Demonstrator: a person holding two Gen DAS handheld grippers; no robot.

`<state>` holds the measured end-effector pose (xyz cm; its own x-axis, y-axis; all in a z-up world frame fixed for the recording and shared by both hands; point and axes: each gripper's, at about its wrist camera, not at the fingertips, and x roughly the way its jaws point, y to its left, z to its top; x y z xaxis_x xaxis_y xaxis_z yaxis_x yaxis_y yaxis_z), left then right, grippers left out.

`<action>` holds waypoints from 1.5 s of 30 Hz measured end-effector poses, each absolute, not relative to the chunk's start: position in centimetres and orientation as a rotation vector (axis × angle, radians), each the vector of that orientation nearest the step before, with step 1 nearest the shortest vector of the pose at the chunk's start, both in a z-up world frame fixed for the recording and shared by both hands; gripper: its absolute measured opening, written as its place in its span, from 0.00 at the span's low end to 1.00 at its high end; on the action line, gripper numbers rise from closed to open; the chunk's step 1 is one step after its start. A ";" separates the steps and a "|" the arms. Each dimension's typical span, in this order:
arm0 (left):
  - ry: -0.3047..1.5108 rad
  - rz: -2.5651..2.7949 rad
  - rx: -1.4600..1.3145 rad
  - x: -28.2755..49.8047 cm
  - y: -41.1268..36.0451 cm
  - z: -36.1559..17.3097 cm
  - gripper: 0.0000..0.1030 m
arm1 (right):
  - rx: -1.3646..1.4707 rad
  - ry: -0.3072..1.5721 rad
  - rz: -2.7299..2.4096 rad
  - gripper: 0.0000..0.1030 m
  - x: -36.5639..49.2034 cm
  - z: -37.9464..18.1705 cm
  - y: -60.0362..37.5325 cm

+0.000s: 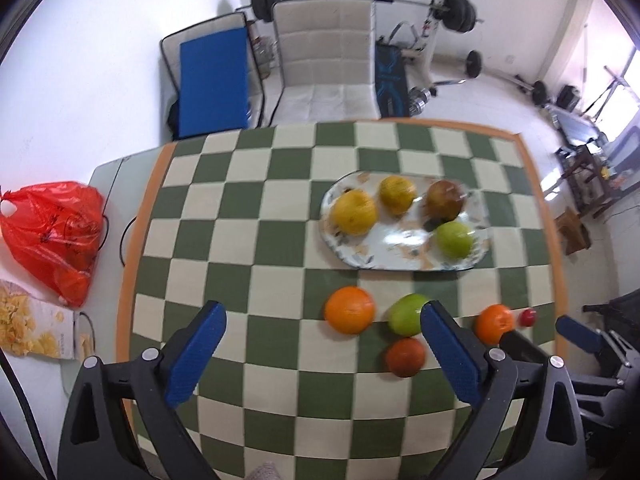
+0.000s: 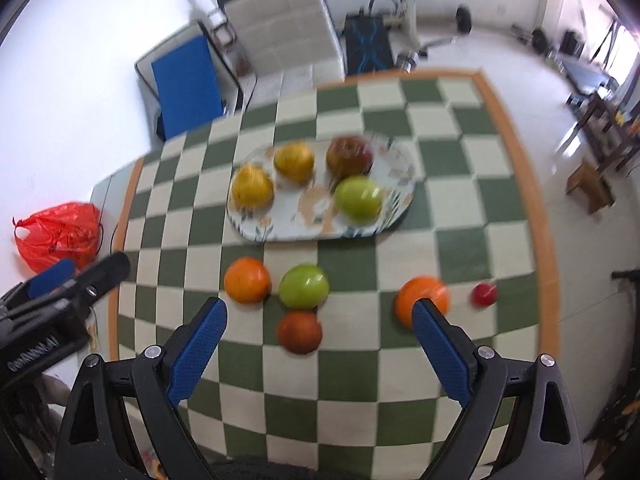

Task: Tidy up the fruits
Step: 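Grasp the blood orange with the right tool while the left tool grasps an orange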

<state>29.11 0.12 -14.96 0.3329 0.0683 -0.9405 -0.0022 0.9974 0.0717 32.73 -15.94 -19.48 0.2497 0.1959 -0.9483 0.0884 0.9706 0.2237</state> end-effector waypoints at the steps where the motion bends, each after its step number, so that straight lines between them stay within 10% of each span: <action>1: 1.249 0.064 0.068 29.2 0.6 -15.9 0.97 | 0.267 1.363 0.087 0.93 32.9 -21.5 -15.5; 7: 1.382 0.158 0.109 29.7 2.9 -21.7 0.97 | 0.334 1.578 0.130 0.92 34.0 -33.0 -12.4; 15: 1.538 0.122 0.052 31.6 2.9 -27.1 0.97 | 0.286 1.666 0.158 0.57 34.1 -38.7 -10.0; 27: 1.696 -0.047 0.013 35.5 -2.0 -34.4 0.96 | 0.292 1.657 0.057 0.58 32.1 -37.6 -16.1; 31: 1.680 -0.051 0.039 35.6 -2.9 -34.9 0.62 | 0.305 1.673 0.056 0.58 32.1 -38.6 -16.1; 45: 1.690 -0.043 -0.008 28.8 -1.9 -34.6 0.62 | 0.301 1.691 0.075 0.58 32.4 -38.8 -17.4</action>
<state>28.84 -1.93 -34.59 -0.1194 -0.0308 -0.9924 0.0199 0.9992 -0.0334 32.43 -17.38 -38.80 -0.1131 0.2408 -0.9640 0.1548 0.9626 0.2223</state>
